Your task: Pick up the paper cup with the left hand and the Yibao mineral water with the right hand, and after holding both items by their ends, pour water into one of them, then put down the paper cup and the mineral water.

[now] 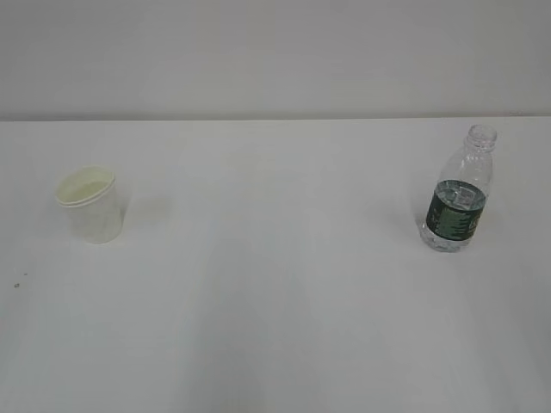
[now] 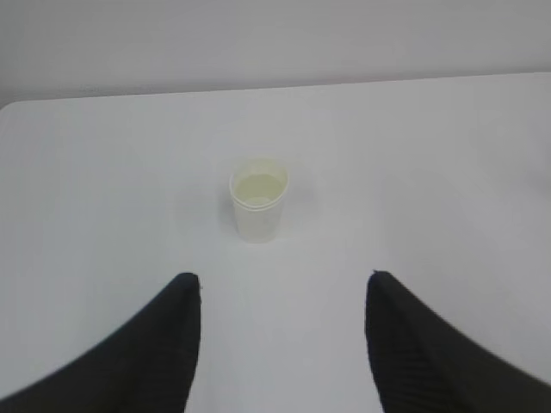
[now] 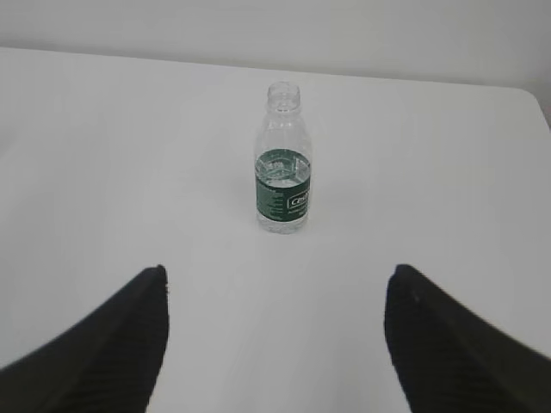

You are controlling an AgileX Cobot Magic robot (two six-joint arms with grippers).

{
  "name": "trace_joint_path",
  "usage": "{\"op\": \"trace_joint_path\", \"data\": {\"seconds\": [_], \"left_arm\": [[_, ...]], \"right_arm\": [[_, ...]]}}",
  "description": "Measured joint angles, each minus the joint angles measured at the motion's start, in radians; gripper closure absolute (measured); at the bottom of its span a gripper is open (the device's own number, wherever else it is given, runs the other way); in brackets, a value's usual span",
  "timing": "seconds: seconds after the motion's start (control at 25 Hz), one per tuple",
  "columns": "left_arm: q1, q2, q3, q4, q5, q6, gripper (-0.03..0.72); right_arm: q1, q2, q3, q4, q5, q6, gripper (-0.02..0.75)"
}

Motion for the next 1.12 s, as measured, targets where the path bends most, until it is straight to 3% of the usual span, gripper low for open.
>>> {"op": "trace_joint_path", "data": {"seconds": [0.44, 1.12], "left_arm": [[0.0, -0.107, -0.001, -0.004, -0.009, 0.023, 0.279], [0.0, -0.13, -0.001, -0.018, 0.201, 0.026, 0.284]], "right_arm": [[0.0, -0.061, 0.0, 0.0, 0.069, 0.0, 0.148], [0.0, -0.065, 0.0, -0.04, 0.182, 0.029, 0.148]]}}
